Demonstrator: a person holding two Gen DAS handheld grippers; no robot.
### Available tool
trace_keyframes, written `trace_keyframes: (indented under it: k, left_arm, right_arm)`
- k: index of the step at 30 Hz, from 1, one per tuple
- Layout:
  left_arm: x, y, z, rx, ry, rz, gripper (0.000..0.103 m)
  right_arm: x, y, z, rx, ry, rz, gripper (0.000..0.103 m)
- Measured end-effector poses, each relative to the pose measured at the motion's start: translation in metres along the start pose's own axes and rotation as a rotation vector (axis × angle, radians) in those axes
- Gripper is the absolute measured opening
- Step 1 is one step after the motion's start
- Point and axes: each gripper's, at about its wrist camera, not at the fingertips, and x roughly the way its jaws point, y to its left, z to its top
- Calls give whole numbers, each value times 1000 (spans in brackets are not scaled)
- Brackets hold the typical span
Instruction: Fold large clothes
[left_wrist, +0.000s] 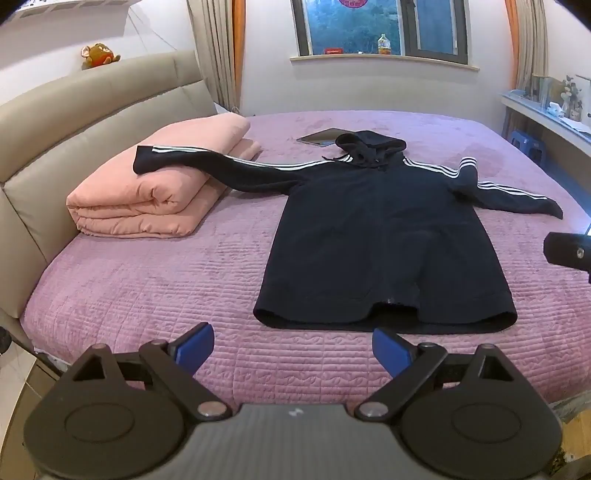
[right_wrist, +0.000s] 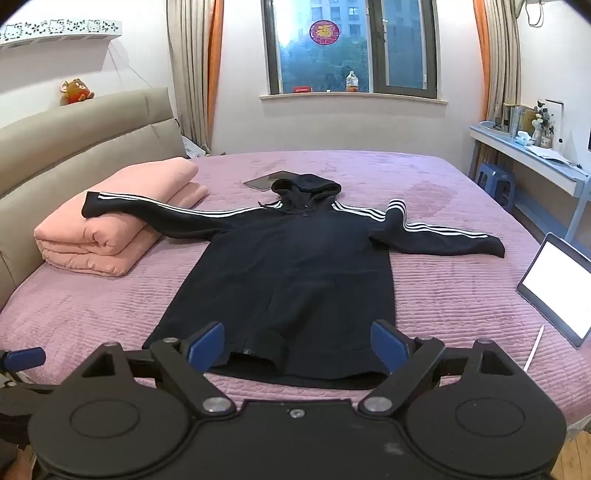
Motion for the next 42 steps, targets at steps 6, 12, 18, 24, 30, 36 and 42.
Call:
trace_keyframes:
  k: [6, 12, 18, 24, 30, 36, 42]
  left_arm:
    - [-1, 11, -1, -12, 1, -7, 94]
    - [1, 11, -3, -11, 8, -7, 94]
    - [3, 10, -5, -9, 19, -13, 94]
    - [3, 10, -5, -20, 27, -34, 94]
    - [1, 6, -9, 2, -31, -49, 93]
    - [5, 6, -7, -61, -13, -113, 93]
    - [26, 11, 0, -150, 46, -218, 92]
  right_arm:
    - [0, 4, -5, 6, -1, 13, 102]
    - [0, 1, -5, 1, 8, 11, 102]
    - [2, -2, -3, 8, 11, 14, 102]
    - [3, -1, -6, 12, 18, 20, 102]
    - [4, -1, -7, 19, 24, 21, 102]
    - [11, -3, -8, 20, 31, 8, 102]
    - [40, -11, -12, 54, 66, 5, 102]
